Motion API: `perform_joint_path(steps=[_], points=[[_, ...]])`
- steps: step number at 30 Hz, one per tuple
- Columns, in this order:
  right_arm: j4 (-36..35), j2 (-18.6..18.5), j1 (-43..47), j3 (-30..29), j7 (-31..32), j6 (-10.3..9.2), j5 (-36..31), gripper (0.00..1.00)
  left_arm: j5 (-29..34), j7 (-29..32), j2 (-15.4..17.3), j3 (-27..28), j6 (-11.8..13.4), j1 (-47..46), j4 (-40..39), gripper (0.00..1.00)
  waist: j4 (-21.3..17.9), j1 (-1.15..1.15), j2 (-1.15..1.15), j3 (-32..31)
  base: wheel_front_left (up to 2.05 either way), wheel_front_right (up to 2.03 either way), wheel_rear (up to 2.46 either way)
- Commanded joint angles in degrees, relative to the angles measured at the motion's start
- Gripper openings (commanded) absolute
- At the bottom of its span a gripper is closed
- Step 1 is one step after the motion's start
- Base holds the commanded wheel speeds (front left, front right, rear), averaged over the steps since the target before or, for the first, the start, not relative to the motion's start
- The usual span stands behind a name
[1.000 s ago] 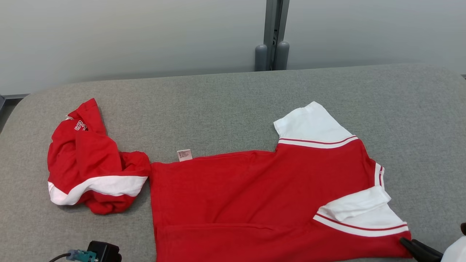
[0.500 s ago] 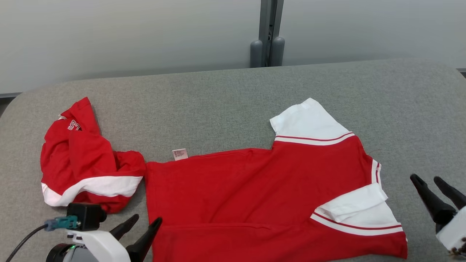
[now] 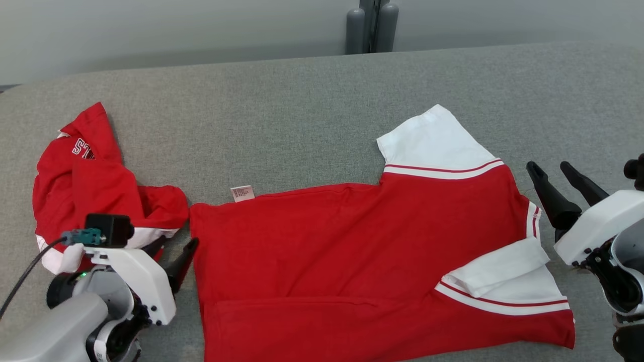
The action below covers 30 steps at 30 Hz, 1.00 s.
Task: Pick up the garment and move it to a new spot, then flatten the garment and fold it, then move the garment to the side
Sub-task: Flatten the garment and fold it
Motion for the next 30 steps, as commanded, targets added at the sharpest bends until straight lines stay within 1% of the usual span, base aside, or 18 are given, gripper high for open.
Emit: perform_joint_path(steps=[1,6,11,13,17,21,26,30], points=[[1.5,-0.4,-1.9,0.6,-1.0,0.02,-0.6,1.00,0.7,-0.3,0.1,0.4,-0.3,-1.8,2.5,1.00,0.2,0.00,0.00,1.4,0.00,0.00,0.00],[5.2,-0.8,-6.1,1.8,-2.7,0.03,-0.7,1.00,-0.3,-0.4,0.6,2.3,-2.7,-4.6,8.5,1.00,0.9,0.00,0.00,3.4,0.00,0.00,0.00],[9.0,-0.9,-10.7,3.2,-4.2,0.02,-0.9,1.00,-0.6,-0.8,0.0,3.6,-5.1,-7.7,13.5,1.00,1.1,0.00,0.00,5.4,0.00,0.00,0.00],[10.8,-0.8,-12.7,3.8,-4.9,0.03,-1.2,1.00,-0.6,-0.8,-0.7,3.8,-6.1,-8.6,14.3,1.00,1.1,0.00,0.00,6.0,0.00,0.00,0.00],[13.5,-0.6,-15.5,5.1,-5.8,0.02,-1.3,1.00,0.6,-0.6,-1.3,2.9,-7.2,-9.3,14.0,1.00,1.0,0.00,0.00,6.7,0.00,0.00,0.00],[17.5,-0.9,-18.8,6.5,-7.2,0.02,-0.7,1.00,1.0,-0.1,-2.0,2.1,-8.0,-9.0,11.5,1.00,1.2,0.00,0.00,7.1,0.00,0.00,0.00],[22.7,-1.6,-23.3,8.6,-8.6,0.03,-0.7,1.00,1.6,1.0,-1.6,1.4,-8.0,-9.4,8.1,1.00,2.0,0.00,0.00,8.0,0.00,0.00,0.00],[26.7,-1.2,-26.9,10.6,-10.0,0.02,-0.5,1.00,2.3,2.0,-1.7,0.8,-7.8,-10.3,6.3,1.00,2.5,0.00,0.00,9.1,0.00,0.00,0.00]])
